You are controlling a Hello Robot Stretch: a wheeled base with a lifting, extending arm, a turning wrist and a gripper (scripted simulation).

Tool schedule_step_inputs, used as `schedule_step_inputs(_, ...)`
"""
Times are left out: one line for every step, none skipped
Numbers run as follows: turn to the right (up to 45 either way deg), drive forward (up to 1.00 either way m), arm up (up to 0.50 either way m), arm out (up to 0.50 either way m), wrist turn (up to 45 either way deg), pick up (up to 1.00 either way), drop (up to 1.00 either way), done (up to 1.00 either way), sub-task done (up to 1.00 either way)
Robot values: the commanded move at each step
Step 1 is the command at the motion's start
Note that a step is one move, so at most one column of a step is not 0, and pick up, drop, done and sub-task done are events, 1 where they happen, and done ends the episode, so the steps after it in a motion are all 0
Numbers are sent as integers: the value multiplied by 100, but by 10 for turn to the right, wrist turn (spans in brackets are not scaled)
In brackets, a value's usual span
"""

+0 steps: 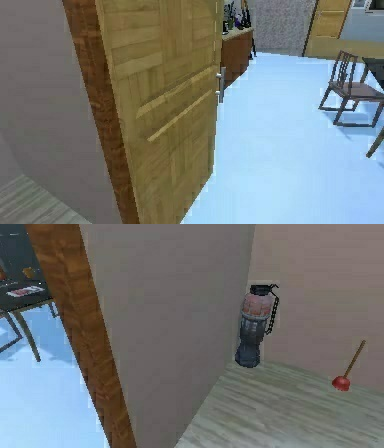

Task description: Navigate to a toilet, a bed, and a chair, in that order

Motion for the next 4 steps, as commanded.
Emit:
schedule_step_inputs(0, 20, 0, 0, 0, 0, 0, 0, 0)
schedule_step_inputs(300, 0, 0, 0, 0, 0, 0, 0, 0)
schedule_step_inputs(0, 100, 0, 0, 0, 0, 0, 0, 0)
schedule_step_inputs(0, 100, 0, 0, 0, 0, 0, 0, 0)
